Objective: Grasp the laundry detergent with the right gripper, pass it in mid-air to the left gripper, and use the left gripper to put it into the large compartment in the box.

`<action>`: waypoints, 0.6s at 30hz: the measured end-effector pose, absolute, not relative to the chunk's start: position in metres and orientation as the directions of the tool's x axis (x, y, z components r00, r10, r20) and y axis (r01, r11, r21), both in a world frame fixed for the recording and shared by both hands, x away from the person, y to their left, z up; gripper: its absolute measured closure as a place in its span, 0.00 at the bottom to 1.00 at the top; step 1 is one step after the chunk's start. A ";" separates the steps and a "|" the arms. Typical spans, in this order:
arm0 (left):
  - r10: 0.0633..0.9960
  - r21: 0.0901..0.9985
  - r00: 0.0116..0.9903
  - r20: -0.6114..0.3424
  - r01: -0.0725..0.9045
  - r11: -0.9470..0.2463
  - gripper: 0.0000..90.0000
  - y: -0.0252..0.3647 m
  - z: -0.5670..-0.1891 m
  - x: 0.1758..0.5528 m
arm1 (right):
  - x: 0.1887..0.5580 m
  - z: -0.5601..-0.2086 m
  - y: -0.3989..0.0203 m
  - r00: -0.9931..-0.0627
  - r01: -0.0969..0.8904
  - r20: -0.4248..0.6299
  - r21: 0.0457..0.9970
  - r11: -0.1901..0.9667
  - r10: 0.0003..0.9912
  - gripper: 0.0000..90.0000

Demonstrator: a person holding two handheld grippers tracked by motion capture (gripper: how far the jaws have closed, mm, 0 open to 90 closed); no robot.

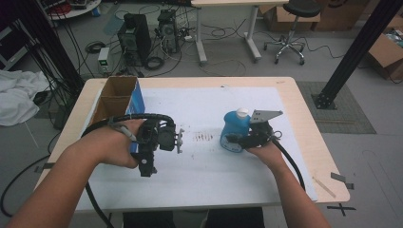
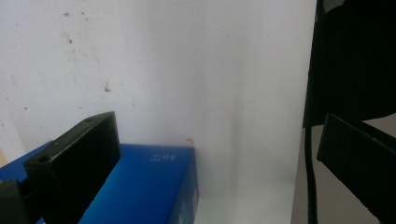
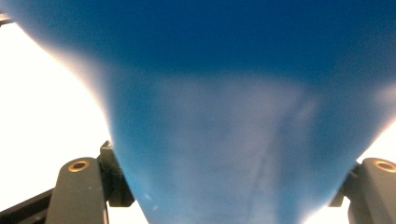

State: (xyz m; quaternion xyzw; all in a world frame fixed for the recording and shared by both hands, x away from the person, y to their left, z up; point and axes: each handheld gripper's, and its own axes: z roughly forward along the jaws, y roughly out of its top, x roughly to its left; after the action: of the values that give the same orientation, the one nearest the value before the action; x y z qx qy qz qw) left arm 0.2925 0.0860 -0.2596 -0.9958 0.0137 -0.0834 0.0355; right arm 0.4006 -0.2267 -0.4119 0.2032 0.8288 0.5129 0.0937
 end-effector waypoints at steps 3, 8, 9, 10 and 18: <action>-0.033 -0.073 0.986 0.163 -0.021 -0.997 0.00 0.087 -0.260 0.293 | 0.401 -0.412 -0.228 -0.900 0.239 0.054 0.890 0.388 0.432 0.33; -0.028 -0.072 0.986 0.163 -0.017 -0.997 0.00 0.087 -0.260 0.294 | 0.401 -0.412 -0.226 -0.903 0.229 0.047 0.893 0.386 0.427 0.37; -0.029 -0.070 0.986 0.164 -0.018 -0.997 0.00 0.087 -0.261 0.294 | 0.400 -0.412 -0.226 -0.903 0.229 0.046 0.893 0.387 0.427 0.37; -0.031 -0.071 0.986 0.164 -0.019 -0.997 0.00 0.086 -0.260 0.293 | 0.400 -0.412 -0.226 -0.903 0.229 0.046 0.892 0.389 0.427 0.37; -0.027 -0.066 0.986 0.164 -0.016 -0.998 0.00 0.087 -0.261 0.294 | 0.400 -0.414 -0.227 -0.905 0.219 0.034 0.892 0.395 0.424 0.47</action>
State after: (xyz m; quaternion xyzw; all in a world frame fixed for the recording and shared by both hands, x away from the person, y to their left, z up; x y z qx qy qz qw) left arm 0.2940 0.0871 -0.2611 -0.9960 0.0109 -0.0829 0.0320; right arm 0.3996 -0.2270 -0.4138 0.1938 0.8291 0.5149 0.0998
